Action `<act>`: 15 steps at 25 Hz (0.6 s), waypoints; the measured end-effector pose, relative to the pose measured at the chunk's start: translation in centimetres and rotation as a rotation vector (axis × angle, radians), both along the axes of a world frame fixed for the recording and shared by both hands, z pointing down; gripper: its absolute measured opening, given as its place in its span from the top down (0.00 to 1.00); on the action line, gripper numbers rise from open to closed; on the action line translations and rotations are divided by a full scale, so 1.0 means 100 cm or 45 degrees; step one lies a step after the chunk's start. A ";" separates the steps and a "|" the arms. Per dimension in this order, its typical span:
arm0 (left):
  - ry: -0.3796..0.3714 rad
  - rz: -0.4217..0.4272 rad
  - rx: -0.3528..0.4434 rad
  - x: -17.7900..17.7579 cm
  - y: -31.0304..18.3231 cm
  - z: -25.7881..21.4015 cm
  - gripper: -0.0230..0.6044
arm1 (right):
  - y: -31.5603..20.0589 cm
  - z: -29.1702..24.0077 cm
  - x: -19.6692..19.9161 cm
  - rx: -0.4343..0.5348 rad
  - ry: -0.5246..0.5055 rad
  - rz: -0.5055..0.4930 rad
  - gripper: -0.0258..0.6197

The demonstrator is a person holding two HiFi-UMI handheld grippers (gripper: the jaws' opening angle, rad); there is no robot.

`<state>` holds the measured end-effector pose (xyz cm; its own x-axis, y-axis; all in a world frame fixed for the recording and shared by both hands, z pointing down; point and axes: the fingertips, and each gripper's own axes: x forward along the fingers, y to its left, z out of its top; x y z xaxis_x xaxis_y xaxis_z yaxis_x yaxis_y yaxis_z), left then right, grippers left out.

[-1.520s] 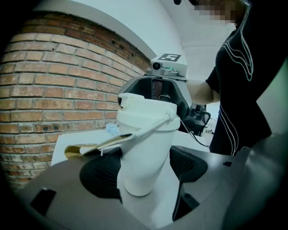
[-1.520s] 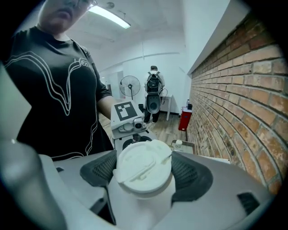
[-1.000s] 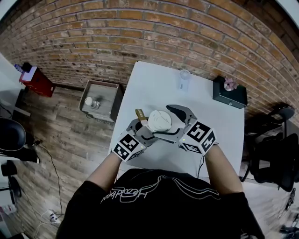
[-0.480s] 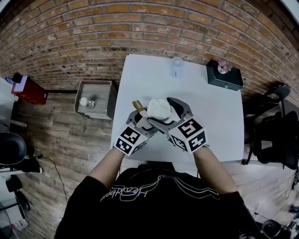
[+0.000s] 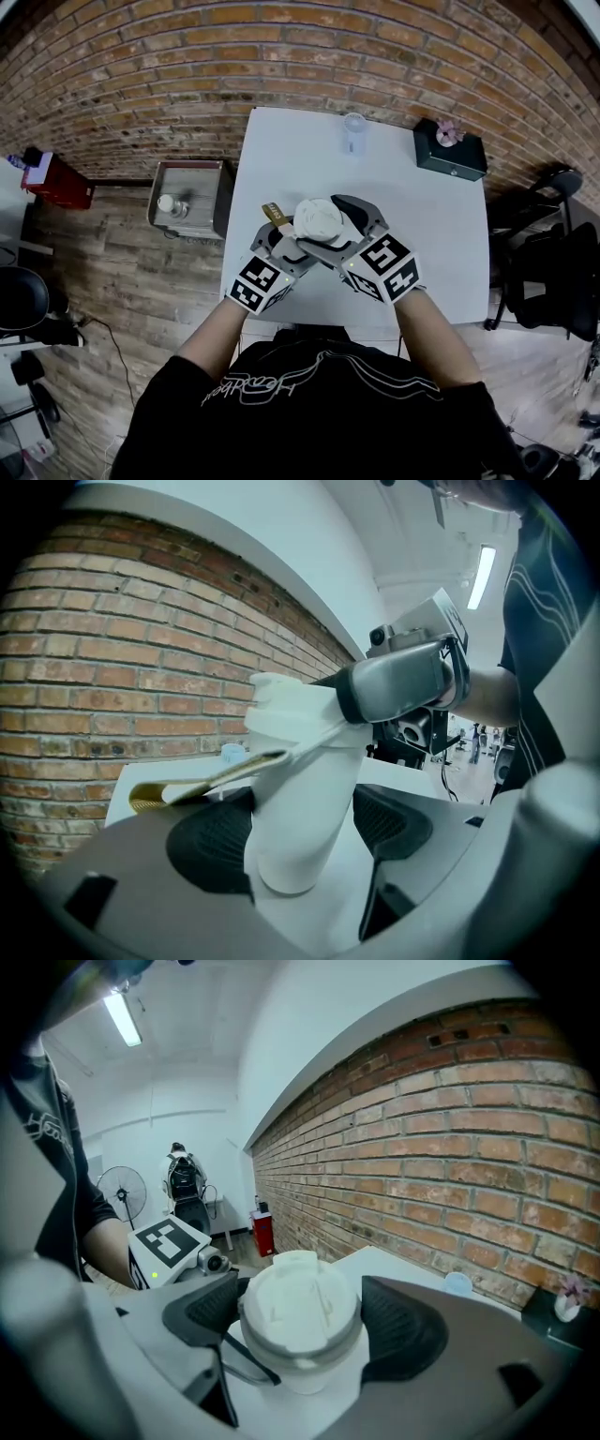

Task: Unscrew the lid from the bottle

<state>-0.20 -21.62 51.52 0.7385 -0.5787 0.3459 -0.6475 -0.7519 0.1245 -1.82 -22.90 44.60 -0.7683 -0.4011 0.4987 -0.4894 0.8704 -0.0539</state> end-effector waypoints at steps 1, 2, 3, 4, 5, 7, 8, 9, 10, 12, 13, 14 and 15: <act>0.007 0.002 0.002 0.001 0.000 -0.001 0.40 | 0.000 0.000 0.000 -0.003 0.002 -0.034 0.34; 0.013 0.003 0.001 0.001 0.000 -0.001 0.40 | 0.001 0.001 0.000 -0.008 0.004 -0.073 0.34; 0.015 0.003 -0.001 0.001 0.000 -0.001 0.40 | 0.001 0.001 0.000 -0.014 0.007 -0.116 0.34; 0.013 0.003 -0.003 0.001 0.000 0.000 0.40 | 0.002 0.002 0.000 -0.021 0.012 -0.165 0.34; 0.009 0.001 -0.003 0.001 0.000 0.001 0.40 | 0.003 0.002 0.000 -0.028 0.020 -0.217 0.34; 0.003 -0.003 -0.006 0.001 0.000 0.001 0.40 | 0.005 0.002 -0.001 -0.040 0.037 -0.325 0.35; 0.004 -0.005 -0.009 0.001 0.001 0.000 0.40 | 0.006 0.003 -0.001 -0.043 0.047 -0.379 0.35; 0.005 -0.006 -0.012 0.002 0.001 -0.001 0.40 | 0.007 0.003 -0.001 -0.045 0.057 -0.433 0.35; 0.004 -0.007 -0.014 0.002 0.001 -0.001 0.40 | 0.008 0.003 -0.001 -0.047 0.067 -0.489 0.35; -0.001 -0.007 -0.018 0.001 0.001 0.000 0.40 | 0.010 0.003 -0.002 -0.052 0.082 -0.610 0.35; -0.002 -0.008 -0.023 0.001 0.002 -0.001 0.40 | 0.012 0.004 -0.002 -0.055 0.089 -0.674 0.35; -0.002 -0.010 -0.027 0.001 0.002 -0.001 0.40 | 0.013 0.004 -0.002 -0.057 0.096 -0.739 0.35; -0.004 -0.013 -0.031 0.001 0.003 -0.001 0.40 | 0.014 0.004 -0.002 -0.057 0.103 -0.804 0.35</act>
